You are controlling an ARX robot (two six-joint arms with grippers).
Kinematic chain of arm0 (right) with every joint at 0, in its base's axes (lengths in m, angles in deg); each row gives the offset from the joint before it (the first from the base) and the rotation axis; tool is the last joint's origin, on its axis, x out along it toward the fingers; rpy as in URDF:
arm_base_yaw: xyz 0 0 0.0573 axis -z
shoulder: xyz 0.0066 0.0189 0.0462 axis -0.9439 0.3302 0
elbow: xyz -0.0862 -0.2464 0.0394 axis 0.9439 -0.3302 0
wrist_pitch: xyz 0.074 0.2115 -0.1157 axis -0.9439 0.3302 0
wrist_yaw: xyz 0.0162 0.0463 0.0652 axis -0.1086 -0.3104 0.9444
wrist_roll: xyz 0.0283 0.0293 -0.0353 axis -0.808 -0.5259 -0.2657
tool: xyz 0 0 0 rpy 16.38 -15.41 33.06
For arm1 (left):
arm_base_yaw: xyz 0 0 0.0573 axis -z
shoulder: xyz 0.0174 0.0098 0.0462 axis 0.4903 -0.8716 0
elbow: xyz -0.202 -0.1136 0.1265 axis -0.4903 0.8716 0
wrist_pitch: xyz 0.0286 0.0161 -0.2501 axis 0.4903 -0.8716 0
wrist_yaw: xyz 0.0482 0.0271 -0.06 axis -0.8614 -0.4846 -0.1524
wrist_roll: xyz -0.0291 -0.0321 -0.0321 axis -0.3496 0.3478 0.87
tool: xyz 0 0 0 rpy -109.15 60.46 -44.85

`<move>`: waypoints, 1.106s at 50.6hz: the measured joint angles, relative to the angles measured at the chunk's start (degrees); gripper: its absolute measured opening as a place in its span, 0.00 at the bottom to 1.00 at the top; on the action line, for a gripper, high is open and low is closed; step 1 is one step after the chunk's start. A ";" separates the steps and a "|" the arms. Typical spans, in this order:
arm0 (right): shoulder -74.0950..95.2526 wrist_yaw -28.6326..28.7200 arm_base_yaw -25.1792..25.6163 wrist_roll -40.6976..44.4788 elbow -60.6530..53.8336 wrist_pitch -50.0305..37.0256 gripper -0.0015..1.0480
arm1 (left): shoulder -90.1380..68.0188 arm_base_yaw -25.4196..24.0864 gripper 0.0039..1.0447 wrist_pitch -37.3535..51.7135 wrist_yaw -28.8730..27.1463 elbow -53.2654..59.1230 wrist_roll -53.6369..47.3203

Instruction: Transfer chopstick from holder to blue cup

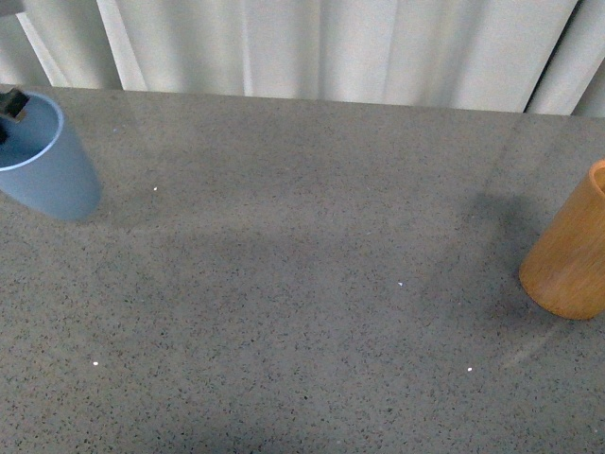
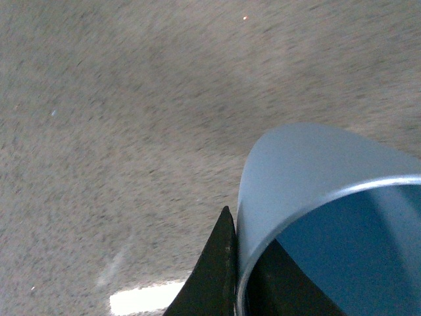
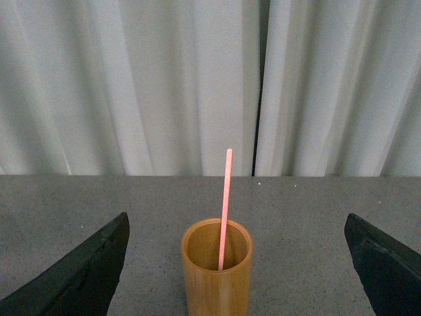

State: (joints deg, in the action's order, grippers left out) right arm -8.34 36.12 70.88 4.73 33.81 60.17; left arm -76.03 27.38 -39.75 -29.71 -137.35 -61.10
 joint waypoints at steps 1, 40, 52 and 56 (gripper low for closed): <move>0.00 0.00 0.00 0.00 0.00 0.00 0.90 | 0.61 1.25 0.03 -0.35 0.24 0.00 0.42; 0.00 0.00 0.00 0.00 0.00 0.00 0.90 | -2.23 33.83 0.03 2.82 -0.26 1.11 13.99; 0.00 0.00 0.00 0.00 0.00 0.00 0.90 | -5.18 35.43 0.03 5.40 -1.86 1.75 15.21; 0.00 0.00 0.00 0.00 0.00 0.00 0.90 | -5.92 35.52 0.03 5.62 -2.56 1.79 15.23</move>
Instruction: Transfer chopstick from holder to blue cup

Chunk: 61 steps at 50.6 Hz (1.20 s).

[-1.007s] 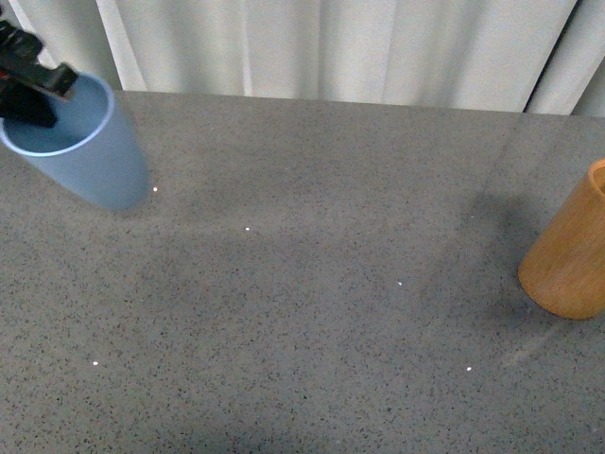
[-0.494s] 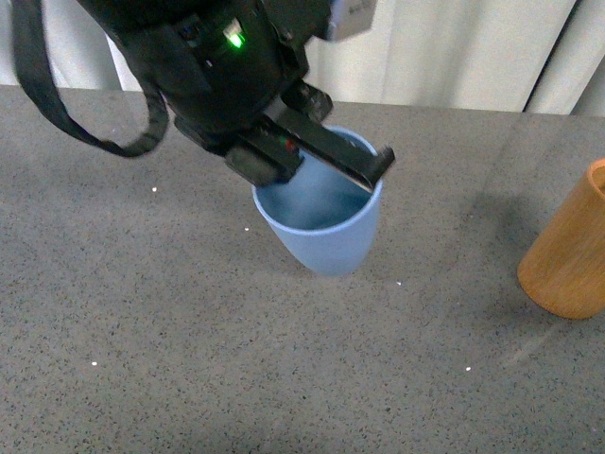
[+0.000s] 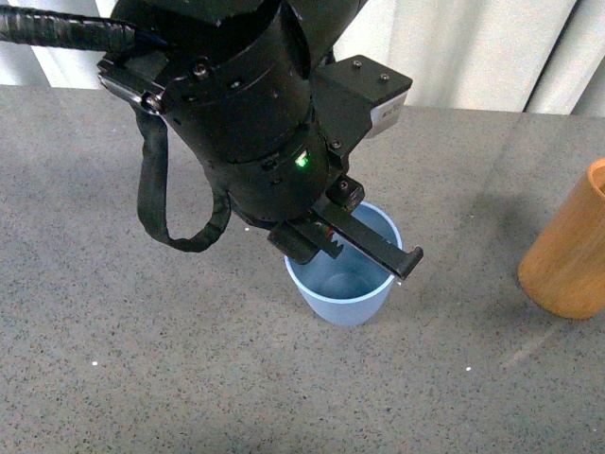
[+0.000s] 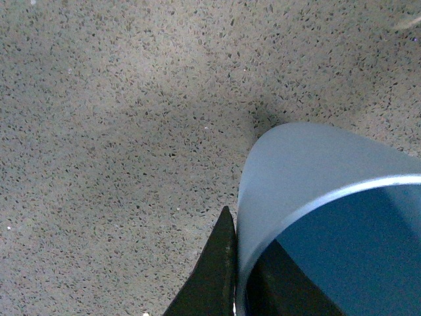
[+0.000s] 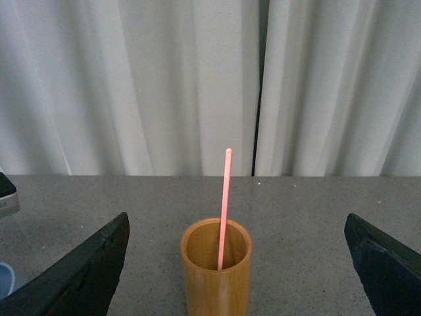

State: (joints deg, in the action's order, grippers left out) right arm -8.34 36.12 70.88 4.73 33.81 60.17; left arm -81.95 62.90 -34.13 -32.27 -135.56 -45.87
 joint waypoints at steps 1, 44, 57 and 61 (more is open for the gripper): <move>0.00 0.00 0.00 0.00 0.00 0.00 0.90 | -0.17 0.00 0.03 0.09 -0.35 0.00 0.00; 0.00 0.00 0.00 0.00 0.00 0.00 0.90 | 1.68 -2.14 0.76 -2.45 -0.50 -2.47 1.92; 0.00 0.00 0.00 0.00 0.00 0.00 0.90 | 13.16 -7.28 0.94 9.53 6.97 4.07 2.58; 0.00 0.00 0.00 0.00 0.00 0.00 0.90 | 19.12 -9.75 0.94 18.71 9.62 9.38 5.68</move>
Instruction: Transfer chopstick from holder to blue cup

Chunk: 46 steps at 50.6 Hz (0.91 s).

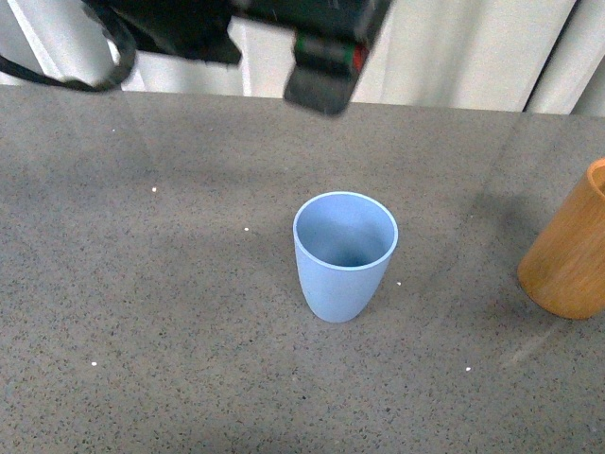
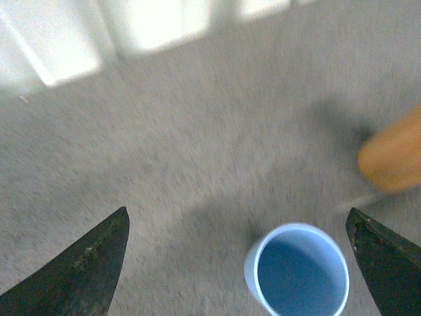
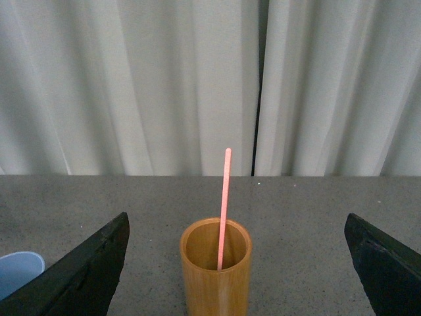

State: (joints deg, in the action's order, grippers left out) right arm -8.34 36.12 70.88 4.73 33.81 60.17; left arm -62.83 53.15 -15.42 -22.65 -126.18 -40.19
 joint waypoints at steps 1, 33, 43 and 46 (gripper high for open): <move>0.00 0.00 0.00 0.00 0.02 0.00 0.90 | 2.91 -1.09 0.94 4.59 -0.61 2.73 1.88; 0.00 -0.02 0.00 0.00 0.00 0.00 0.90 | 23.08 -9.46 0.46 44.15 -19.56 33.57 4.07; 0.00 0.00 0.00 0.00 0.00 0.00 0.90 | 28.87 -12.94 0.17 44.70 -16.28 41.27 3.63; 0.00 -0.02 0.00 0.00 0.00 0.00 0.90 | 30.64 -13.70 0.08 44.70 -15.41 42.93 3.52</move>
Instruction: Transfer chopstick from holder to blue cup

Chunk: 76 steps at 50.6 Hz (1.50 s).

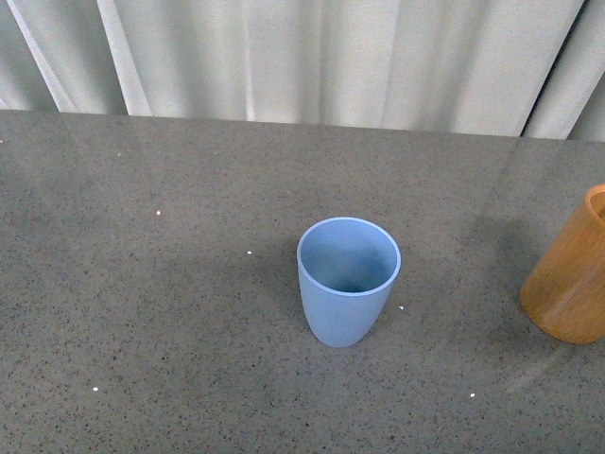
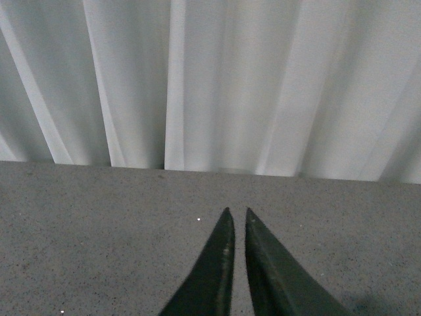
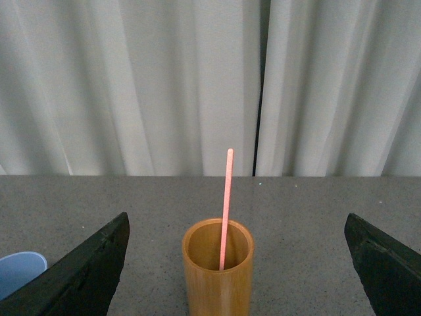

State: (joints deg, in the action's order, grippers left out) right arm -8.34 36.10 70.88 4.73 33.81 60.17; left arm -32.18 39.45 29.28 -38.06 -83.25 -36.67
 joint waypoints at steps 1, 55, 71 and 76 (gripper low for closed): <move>0.00 0.00 0.00 0.00 0.02 0.00 0.90 | 0.72 -0.28 0.05 0.00 0.50 0.66 -0.02; 0.00 0.02 0.00 0.00 0.00 0.00 0.90 | 32.06 -9.97 0.03 -15.85 9.70 14.53 -0.24; 0.00 0.02 0.00 0.00 0.00 0.00 0.90 | 42.49 -9.97 0.03 -25.79 9.73 14.53 -0.22; 0.00 0.02 0.00 0.00 0.00 0.00 0.90 | 44.33 -9.97 0.03 -27.65 9.73 14.53 -0.22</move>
State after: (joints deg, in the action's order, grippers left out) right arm -8.34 36.12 70.88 4.73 33.81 60.17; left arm 12.14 29.48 1.63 -28.34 -68.72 -36.89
